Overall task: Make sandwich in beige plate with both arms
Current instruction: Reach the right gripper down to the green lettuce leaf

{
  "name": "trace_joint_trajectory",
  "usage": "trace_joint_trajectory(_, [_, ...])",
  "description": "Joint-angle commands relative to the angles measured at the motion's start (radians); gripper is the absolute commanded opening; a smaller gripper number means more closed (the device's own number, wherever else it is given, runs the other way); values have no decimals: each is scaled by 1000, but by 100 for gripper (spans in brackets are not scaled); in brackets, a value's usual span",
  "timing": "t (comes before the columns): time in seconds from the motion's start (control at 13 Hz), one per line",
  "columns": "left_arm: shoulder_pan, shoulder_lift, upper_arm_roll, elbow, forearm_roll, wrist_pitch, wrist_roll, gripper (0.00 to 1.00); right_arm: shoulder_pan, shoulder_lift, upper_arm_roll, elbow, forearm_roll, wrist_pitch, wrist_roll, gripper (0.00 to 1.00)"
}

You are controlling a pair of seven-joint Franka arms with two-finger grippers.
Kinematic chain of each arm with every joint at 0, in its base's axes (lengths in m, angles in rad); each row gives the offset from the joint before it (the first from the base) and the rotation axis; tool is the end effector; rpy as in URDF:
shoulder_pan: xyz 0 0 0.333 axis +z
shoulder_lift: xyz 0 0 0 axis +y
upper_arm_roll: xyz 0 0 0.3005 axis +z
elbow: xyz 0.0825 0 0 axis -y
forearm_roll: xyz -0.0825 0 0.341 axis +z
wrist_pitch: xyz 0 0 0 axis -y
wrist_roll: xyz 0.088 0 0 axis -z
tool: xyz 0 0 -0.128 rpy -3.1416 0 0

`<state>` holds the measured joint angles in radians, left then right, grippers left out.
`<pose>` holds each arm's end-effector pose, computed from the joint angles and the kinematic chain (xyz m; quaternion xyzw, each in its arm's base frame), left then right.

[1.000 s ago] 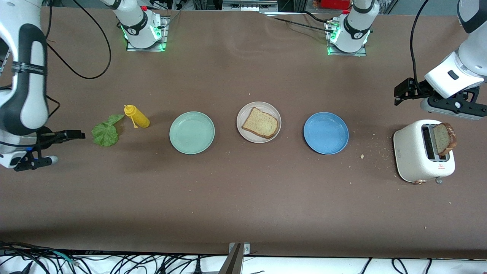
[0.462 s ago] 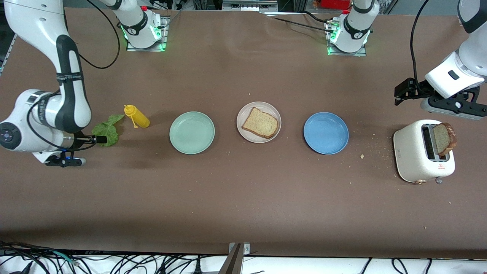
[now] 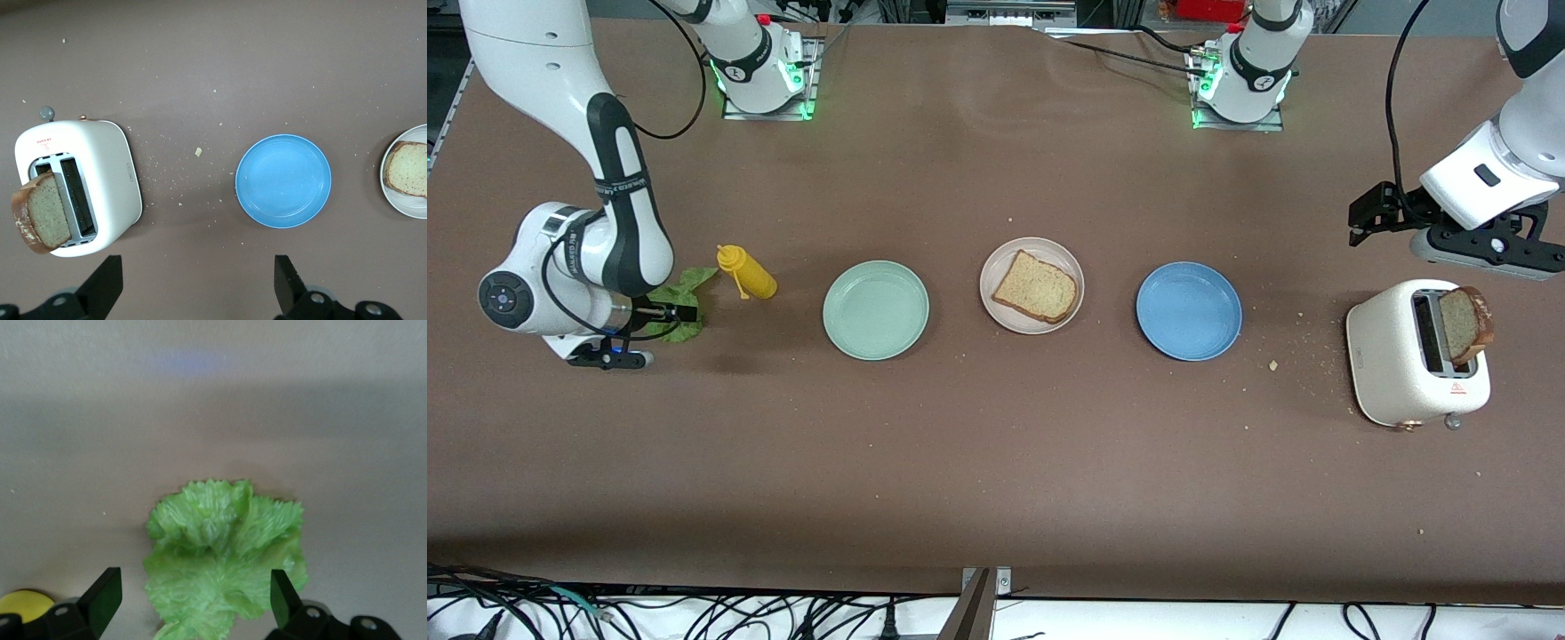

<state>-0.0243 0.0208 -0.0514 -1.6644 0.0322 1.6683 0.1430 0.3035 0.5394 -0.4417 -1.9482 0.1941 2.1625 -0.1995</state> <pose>0.5216 -0.0355 0.5454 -0.9937 0.1108 0.0090 0.0152 0.5443 -0.0626 0.2036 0.9903 -0.0217 -0.1356 0.0184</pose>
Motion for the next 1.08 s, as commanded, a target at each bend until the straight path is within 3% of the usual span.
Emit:
trace_joint_trajectory(0.0, [3, -5, 1, -1, -15, -10, -5, 100, 14, -42, -6, -61, -13, 22, 18, 99])
trace_joint_trajectory(0.46, [4, -5, 1, -1, -15, -16, -3, 100, 14, -7, -6, -70, -5, 22, 18, 96])
trace_joint_trajectory(0.85, [4, -5, 1, -1, -15, -16, -3, 100, 14, 4, -5, -72, -5, 20, 17, 45])
trace_joint_trajectory(1.0, [4, -5, 1, -1, -15, -16, -5, 100, 14, 5, -5, -70, -7, 19, 17, 19])
